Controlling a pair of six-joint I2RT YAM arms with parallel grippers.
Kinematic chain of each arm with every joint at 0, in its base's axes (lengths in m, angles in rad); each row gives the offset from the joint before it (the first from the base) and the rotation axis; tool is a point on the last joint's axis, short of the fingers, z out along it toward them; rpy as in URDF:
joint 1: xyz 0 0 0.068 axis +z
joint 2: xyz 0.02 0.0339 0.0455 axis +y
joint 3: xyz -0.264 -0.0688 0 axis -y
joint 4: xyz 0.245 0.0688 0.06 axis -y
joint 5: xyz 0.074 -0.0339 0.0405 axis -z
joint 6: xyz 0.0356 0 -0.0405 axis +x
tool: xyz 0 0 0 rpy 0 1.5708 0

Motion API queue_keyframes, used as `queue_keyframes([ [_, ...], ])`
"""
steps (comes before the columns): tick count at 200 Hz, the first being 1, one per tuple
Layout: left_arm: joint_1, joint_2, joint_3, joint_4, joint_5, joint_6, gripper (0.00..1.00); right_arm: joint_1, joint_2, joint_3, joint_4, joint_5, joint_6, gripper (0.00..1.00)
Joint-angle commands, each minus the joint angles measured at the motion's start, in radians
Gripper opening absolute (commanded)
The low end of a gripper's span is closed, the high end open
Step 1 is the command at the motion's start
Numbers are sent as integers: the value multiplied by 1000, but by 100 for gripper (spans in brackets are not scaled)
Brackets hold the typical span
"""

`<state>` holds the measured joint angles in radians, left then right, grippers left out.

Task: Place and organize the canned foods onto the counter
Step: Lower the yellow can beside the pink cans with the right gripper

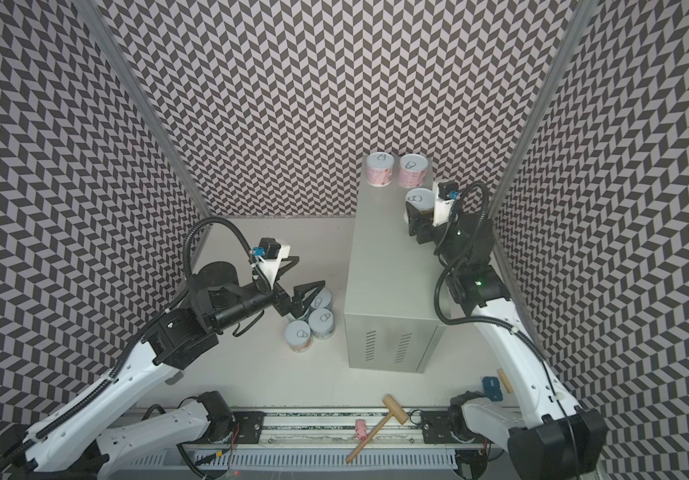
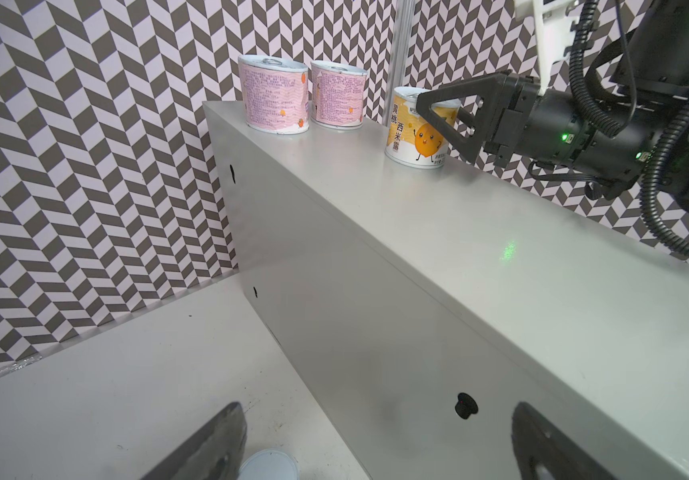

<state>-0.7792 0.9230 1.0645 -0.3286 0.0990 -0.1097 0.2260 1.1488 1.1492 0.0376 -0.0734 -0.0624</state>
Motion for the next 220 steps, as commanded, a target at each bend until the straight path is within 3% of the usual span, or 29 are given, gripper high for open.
queue_keyframes([
  [1, -5, -9, -7, 25, 2, -1, 100, -4, 9, 21, -5, 13, -7, 75],
  [65, 3, -16, -15, 28, -1, -2, 100, -9, 88, 92, -10, -5, -10, 70],
  [185, 28, -9, -18, 35, 8, -4, 100, -46, 186, 162, 6, -39, -13, 70],
  [204, 28, -7, -18, 36, 11, -5, 100, -47, 180, 160, 9, -59, -14, 72],
  [220, 30, -3, -19, 36, 11, -5, 100, -47, 161, 151, 22, -68, -7, 80],
])
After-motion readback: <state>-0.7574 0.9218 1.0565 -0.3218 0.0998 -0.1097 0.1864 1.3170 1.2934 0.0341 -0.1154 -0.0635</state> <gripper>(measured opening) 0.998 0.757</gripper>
